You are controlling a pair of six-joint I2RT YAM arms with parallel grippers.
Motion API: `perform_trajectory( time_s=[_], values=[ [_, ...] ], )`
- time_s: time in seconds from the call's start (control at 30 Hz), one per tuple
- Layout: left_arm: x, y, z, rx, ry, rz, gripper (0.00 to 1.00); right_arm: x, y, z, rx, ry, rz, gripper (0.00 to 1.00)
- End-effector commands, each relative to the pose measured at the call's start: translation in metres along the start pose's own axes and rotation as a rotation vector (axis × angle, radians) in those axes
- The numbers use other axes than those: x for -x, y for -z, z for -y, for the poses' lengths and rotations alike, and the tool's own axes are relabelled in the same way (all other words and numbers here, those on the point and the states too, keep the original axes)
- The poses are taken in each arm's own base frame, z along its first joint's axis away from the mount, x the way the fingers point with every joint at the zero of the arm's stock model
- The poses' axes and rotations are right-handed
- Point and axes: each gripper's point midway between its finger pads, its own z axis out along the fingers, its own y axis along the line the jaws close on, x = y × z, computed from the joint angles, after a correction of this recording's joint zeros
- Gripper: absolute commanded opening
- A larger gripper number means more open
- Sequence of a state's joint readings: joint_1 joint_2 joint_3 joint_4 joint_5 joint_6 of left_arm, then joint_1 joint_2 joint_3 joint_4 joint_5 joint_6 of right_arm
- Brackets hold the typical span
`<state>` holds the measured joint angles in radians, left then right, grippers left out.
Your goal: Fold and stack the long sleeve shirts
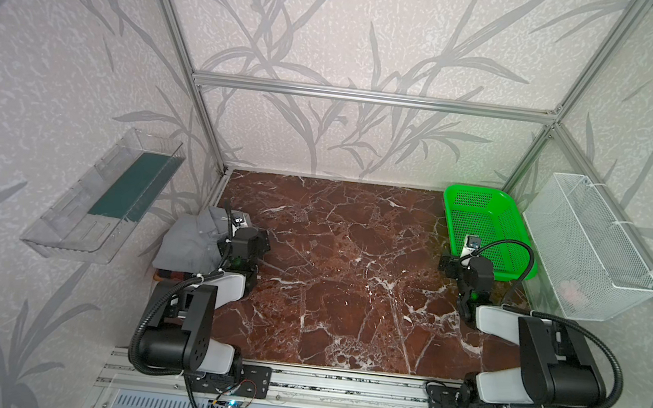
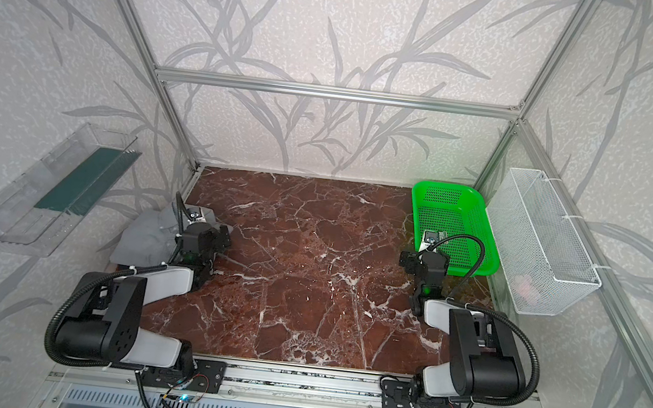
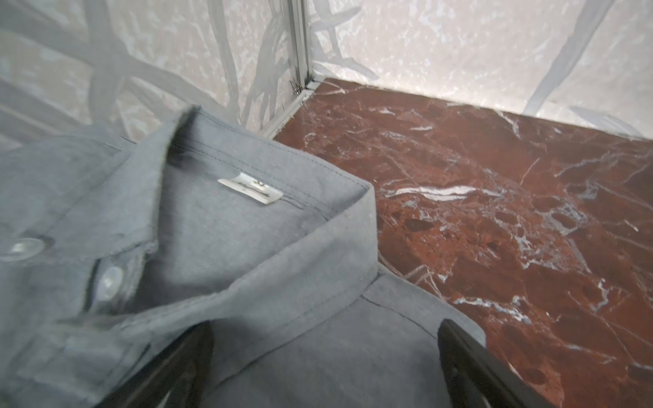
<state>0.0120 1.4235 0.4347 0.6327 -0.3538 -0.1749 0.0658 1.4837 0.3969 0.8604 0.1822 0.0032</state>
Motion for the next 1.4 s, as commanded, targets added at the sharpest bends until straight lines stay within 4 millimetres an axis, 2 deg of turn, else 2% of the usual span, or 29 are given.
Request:
perform_trajectory(
  time_s=[0.0,0.13,0.23,0.27,0.37,0.7,1.0,1.37],
  values=[
    [0.008,0.004,-0.012,0.024,0.033,0.109,0.99,-0.018,-0.002,-0.019,0.078,0.038,0.016,0.99],
    [0.009,-0.003,-0.001,-0.011,-0.005,0.103,0.99,-0.020,-0.002,-0.018,0.072,0.035,-0.013,0.99],
    [-0.010,-0.007,0.027,-0.160,-0.086,0.041,0.99,-0.017,0.000,-0.017,0.069,0.029,0.023,0.99],
    [-0.005,-0.007,0.028,-0.162,-0.079,0.096,0.99,-0.019,-0.001,-0.017,0.068,0.030,0.010,0.99],
    [-0.008,-0.008,0.027,-0.156,-0.080,0.062,0.99,-0.018,0.000,-0.017,0.066,0.031,0.019,0.99],
    [-0.005,-0.006,0.029,-0.140,-0.092,0.107,0.99,-0.018,0.001,-0.018,0.077,0.033,0.027,0.99],
    [-0.006,-0.006,0.028,-0.139,-0.092,0.107,0.99,-0.017,0.006,-0.029,0.144,0.058,0.054,0.99],
    [-0.005,-0.006,0.028,-0.139,-0.091,0.107,0.99,-0.017,0.003,-0.025,0.116,0.047,0.045,0.99]
  ],
)
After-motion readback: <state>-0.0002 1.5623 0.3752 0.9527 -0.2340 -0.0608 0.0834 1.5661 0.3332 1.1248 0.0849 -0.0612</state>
